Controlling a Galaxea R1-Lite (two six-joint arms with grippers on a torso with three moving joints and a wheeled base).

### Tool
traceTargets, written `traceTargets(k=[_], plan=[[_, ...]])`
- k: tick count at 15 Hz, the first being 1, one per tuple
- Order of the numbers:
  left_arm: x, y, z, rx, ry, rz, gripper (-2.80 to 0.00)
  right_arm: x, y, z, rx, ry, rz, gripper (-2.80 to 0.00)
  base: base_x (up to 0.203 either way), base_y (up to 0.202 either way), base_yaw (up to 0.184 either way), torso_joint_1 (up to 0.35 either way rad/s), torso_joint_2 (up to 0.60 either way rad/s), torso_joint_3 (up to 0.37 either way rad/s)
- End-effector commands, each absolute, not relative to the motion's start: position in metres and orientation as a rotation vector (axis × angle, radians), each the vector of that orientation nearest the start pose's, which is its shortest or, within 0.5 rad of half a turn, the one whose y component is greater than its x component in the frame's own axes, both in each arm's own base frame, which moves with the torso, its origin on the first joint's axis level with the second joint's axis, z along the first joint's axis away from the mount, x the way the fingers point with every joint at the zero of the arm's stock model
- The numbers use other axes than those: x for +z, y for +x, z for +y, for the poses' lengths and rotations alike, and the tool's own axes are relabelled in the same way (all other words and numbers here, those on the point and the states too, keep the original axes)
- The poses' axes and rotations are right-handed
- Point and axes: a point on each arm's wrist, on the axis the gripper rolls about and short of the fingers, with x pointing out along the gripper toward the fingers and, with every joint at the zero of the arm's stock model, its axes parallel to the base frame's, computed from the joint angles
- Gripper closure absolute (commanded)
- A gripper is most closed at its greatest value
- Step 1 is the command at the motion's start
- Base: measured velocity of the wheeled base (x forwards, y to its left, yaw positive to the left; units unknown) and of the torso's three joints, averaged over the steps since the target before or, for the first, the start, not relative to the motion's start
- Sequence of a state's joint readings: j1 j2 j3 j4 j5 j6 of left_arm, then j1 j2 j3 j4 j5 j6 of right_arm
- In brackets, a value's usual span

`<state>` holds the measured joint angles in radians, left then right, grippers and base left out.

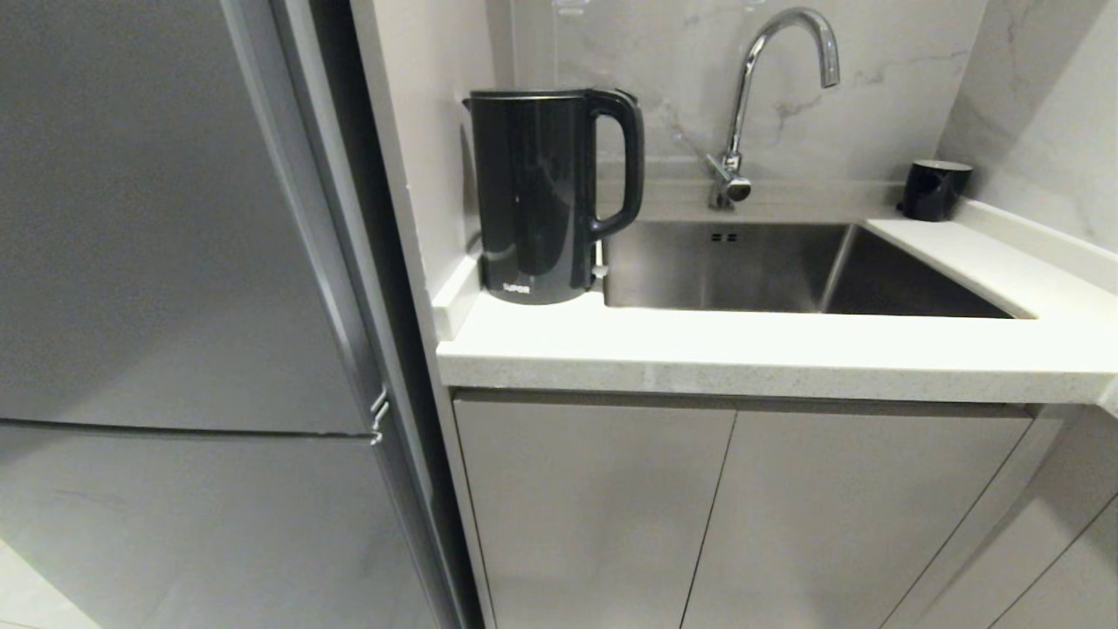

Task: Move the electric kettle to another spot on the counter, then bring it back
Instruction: Grab the kettle

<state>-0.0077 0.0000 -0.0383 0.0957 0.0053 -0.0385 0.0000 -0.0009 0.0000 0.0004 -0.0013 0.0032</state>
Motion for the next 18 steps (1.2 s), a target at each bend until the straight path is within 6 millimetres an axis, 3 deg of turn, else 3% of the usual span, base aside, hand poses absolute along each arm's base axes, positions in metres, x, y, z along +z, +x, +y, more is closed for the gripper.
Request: traceTargets(k=[1, 8, 18], plan=[[0.0762, -0.0259, 0.0003, 0.000, -0.039, 0.060, 0.00, 0.0755, -0.0228, 0.0000, -0.002, 0.003, 0.000, 0.00, 0.000, 0.000, 0.000, 0.003, -0.31, -0.297], [0.0762, -0.0259, 0.0003, 0.000, -0.039, 0.060, 0.00, 0.0755, -0.0228, 0.0000, -0.002, 0.003, 0.000, 0.00, 0.000, 0.000, 0.000, 0.049, -0.44, -0.377], [0.0762, -0.0259, 0.0003, 0.000, -0.039, 0.060, 0.00, 0.0755, -0.0228, 0.0000, -0.002, 0.003, 0.000, 0.00, 0.000, 0.000, 0.000, 0.150, -0.52, -0.380]])
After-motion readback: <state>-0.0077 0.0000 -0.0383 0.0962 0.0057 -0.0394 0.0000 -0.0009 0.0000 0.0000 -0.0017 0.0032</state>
